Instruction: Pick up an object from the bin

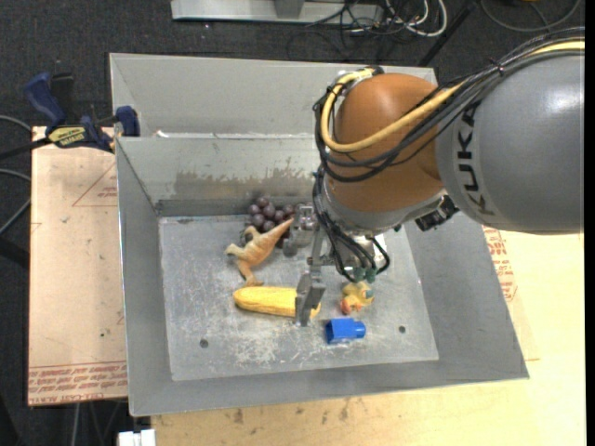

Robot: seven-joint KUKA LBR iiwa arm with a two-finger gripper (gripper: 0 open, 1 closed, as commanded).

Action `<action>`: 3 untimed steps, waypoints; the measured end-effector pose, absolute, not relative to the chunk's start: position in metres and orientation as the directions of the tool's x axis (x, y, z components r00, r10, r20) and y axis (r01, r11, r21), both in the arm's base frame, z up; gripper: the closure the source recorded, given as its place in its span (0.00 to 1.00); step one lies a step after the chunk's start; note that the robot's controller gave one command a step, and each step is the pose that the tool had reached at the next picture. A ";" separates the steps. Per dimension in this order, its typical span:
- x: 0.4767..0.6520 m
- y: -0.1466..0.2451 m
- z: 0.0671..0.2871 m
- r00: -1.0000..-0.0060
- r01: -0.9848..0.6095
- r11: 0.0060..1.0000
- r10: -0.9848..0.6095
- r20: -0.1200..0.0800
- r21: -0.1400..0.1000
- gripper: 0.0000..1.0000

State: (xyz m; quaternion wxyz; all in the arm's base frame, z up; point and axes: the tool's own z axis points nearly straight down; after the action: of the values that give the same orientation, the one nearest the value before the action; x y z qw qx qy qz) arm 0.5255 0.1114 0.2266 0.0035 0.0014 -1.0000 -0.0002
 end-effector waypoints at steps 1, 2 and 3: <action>0.527 0.111 0.230 -1.000 0.000 1.000 0.000 -0.001 0.001 0.00; 0.529 0.116 0.197 -0.998 -0.059 0.998 -0.059 -0.008 0.001 0.00; 0.547 0.120 0.165 -0.964 -0.267 0.964 -0.267 -0.002 0.001 0.00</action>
Offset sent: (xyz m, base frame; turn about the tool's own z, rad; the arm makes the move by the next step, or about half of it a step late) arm 0.0030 0.0233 -0.1566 -0.2660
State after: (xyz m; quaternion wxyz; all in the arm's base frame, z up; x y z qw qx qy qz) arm 0.5469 0.1195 0.1652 -0.0011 0.1346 -0.9909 -0.0006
